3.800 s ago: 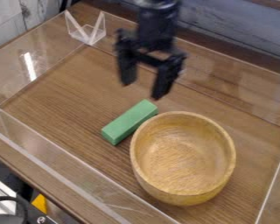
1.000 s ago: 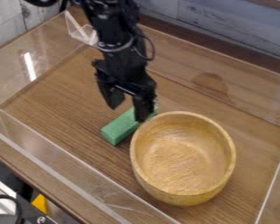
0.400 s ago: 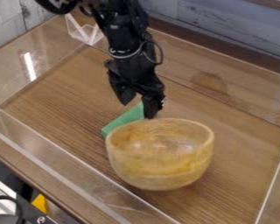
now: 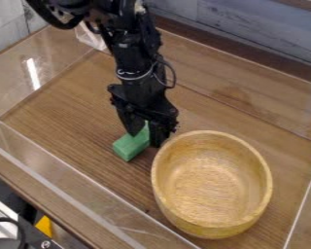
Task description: Put the green block in the brown bowl
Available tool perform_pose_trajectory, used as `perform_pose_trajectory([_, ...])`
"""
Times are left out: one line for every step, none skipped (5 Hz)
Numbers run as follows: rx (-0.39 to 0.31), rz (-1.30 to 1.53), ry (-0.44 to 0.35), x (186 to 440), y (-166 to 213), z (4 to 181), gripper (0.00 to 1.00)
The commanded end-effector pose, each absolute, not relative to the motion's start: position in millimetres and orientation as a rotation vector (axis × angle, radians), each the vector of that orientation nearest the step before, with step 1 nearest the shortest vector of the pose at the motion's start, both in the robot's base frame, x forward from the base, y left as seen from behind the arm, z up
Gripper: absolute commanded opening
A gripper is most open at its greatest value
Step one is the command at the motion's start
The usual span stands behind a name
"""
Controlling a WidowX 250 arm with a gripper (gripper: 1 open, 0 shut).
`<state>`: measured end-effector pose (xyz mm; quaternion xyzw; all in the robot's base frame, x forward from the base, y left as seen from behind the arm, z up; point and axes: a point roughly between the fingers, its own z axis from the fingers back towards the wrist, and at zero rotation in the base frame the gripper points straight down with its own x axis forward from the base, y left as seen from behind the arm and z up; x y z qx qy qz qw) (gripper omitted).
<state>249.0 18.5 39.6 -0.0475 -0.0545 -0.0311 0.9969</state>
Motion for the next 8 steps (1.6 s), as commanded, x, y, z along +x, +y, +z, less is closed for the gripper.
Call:
perform_pose_trajectory([-0.090,-0.037,-0.129,247,21,48.0,0.00])
perform_pose_trajectory([-0.097,-0.015,-0.128,242,22,54.9,0.00])
perform_pose_trajectory([-0.105,-0.038,-0.126,245,29,64.9,0.00])
perform_pose_trajectory([-0.110,-0.060,-0.126,249,38,72.4,1.00])
perform_pose_trajectory([-0.106,-0.024,-0.128,246,56,77.9,0.00])
perform_pose_trajectory([-0.099,0.013,-0.128,243,74,80.5,0.00])
perform_pose_trajectory([-0.098,-0.028,-0.133,242,79,83.5,1.00])
perform_pose_trajectory([-0.097,-0.067,-0.133,242,80,83.7,1.00])
